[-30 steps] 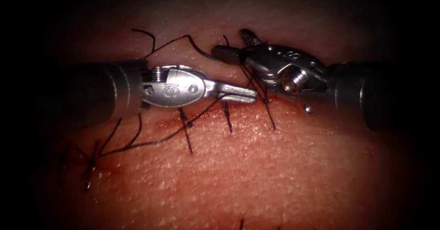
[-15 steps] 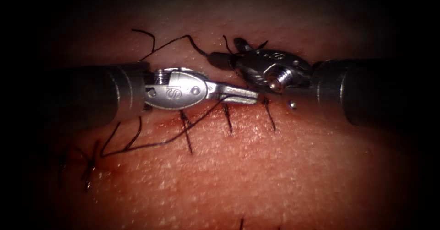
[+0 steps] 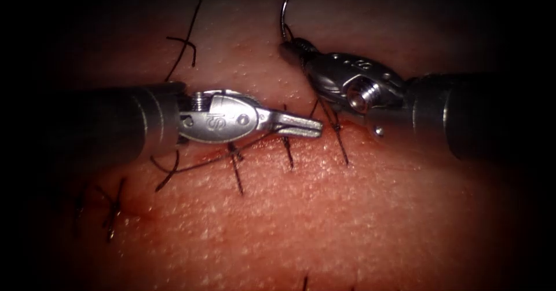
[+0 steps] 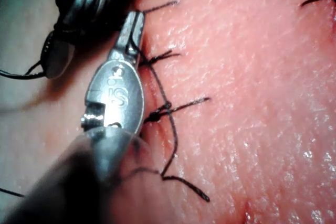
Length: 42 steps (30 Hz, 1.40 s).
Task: Wound Closure
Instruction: Use the right end-effector to pick up the tail of the suture, then pull tail end downward with right hand while pulling the working end up ward with left jaws
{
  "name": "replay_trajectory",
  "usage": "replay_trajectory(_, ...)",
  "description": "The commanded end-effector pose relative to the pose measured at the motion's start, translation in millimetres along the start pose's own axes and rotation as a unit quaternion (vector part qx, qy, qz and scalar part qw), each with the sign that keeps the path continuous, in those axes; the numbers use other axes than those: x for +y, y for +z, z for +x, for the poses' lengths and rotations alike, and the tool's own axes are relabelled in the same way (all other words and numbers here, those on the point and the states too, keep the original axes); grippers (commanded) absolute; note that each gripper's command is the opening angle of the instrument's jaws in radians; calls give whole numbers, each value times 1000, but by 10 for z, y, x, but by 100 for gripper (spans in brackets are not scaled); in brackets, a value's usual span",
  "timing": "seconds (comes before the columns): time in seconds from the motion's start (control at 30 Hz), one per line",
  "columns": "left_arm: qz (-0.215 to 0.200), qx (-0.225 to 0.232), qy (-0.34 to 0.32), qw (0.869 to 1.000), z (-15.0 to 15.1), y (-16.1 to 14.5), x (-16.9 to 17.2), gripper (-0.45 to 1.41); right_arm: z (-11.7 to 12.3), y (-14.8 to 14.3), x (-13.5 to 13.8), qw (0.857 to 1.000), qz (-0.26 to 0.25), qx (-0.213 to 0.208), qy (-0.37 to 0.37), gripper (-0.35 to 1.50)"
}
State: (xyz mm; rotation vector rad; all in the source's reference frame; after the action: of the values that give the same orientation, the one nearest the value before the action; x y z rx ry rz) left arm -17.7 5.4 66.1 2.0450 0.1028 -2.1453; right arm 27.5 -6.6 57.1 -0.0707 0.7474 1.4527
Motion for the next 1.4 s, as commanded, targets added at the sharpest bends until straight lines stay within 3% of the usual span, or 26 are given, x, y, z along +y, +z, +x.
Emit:
replay_trajectory(0.03,0,0,1,1000,-5,4,-5,-45,1,8,-6,1000,6,1,-10,-35)
replay_trajectory(0.2,-1,1,1,1000,-5,3,-4,-45,1,9,-6,1000,15,1,-22,-35)
replay_trajectory(0.23,-1,1,1,1000,-5,3,-4,-45,1,10,-6,999,20,2,-42,4)
replay_trajectory(0.3,-1,1,1,1000,-6,2,-4,-45,2,11,-5,999,27,6,-46,22)
replay_trajectory(0.37,-1,1,1,1000,-6,2,-4,-45,1,12,-5,998,36,6,-55,81)
replay_trajectory(0.43,-1,1,1,1000,-6,2,-3,-45,2,13,-4,997,48,6,-58,104)
replay_trajectory(0.47,-1,1,1,1000,-6,2,-4,-45,2,14,-3,997,48,6,-58,108)
replay_trajectory(0.7,-1,0,1,1000,-6,3,-3,-45,-1,13,-3,997,47,7,-58,91)
replay_trajectory(0.77,-1,0,1,1000,-6,3,-3,-45,-2,12,-3,997,48,7,-59,52)
replay_trajectory(0.8,-1,1,1,1000,-6,3,-3,-45,-3,11,-3,998,38,7,-58,-18)
replay_trajectory(0.83,-1,1,2,1000,-6,2,-3,-45,-4,10,-4,998,33,7,-58,-35)
replay_trajectory(1.17,-2,1,-4,1000,-7,-4,-2,-45,-6,-5,-3,998,36,23,-46,-35)
replay_trajectory(1.4,6,-12,-18,1000,-13,-23,-11,-45,-6,-39,0,995,52,51,-61,-35)
